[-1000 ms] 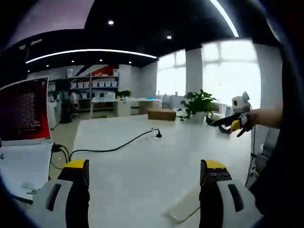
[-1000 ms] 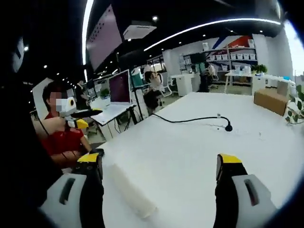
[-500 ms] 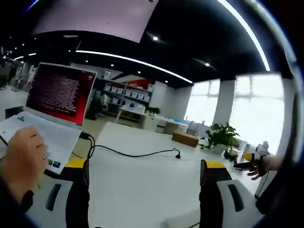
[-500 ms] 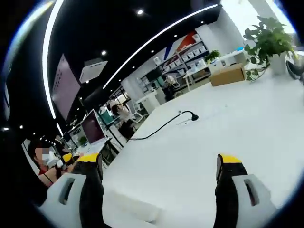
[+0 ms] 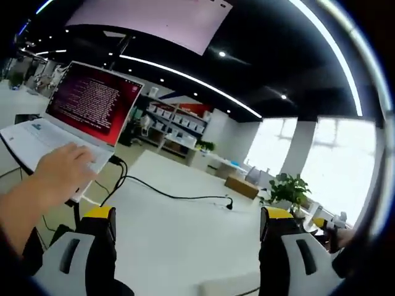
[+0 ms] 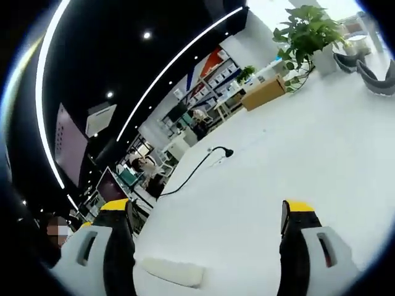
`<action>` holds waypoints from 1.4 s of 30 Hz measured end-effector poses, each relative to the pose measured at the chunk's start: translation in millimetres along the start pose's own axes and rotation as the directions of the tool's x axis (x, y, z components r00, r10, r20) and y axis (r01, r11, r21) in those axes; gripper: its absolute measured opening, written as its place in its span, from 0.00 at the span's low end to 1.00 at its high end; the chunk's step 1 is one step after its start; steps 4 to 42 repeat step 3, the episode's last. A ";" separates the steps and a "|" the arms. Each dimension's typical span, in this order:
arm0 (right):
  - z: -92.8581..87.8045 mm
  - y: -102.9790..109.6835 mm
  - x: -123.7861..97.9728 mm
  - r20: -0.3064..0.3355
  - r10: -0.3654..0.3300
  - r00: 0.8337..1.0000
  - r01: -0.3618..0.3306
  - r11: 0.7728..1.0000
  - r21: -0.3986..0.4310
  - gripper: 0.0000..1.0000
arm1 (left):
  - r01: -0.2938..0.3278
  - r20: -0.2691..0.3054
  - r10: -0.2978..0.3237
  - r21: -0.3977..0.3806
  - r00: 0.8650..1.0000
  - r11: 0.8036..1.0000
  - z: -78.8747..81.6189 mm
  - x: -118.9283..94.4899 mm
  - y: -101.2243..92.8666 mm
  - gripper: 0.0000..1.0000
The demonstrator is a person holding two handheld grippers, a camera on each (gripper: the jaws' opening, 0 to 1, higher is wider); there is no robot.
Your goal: Arrange the utensils inside the cutlery case until each visible utensil rests in its matching compartment.
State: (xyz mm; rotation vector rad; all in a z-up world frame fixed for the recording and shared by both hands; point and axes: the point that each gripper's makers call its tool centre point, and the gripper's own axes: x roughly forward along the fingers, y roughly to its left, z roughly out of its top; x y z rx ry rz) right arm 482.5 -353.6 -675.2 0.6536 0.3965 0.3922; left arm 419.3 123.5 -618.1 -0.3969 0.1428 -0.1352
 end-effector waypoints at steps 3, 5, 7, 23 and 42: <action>-3.5 2.2 0.7 -0.012 0.005 1.000 -0.005 1.000 -0.016 0.99 | 0.003 -0.012 -0.003 0.013 1.000 1.000 0.2 -0.5 -0.9 1.00; -3.5 2.2 0.7 -0.012 0.005 1.000 -0.005 1.000 -0.016 0.99 | 0.003 -0.012 -0.003 0.013 1.000 1.000 0.2 -0.5 -0.9 1.00; -3.5 2.2 0.7 -0.012 0.005 1.000 -0.005 1.000 -0.016 0.99 | 0.003 -0.012 -0.003 0.013 1.000 1.000 0.2 -0.5 -0.9 1.00; -3.5 2.2 0.7 -0.012 0.005 1.000 -0.005 1.000 -0.016 0.99 | 0.003 -0.012 -0.003 0.013 1.000 1.000 0.2 -0.5 -0.9 1.00; -3.5 2.2 0.7 -0.012 0.005 1.000 -0.005 1.000 -0.016 0.99 | 0.003 -0.012 -0.003 0.013 1.000 1.000 0.2 -0.5 -0.9 1.00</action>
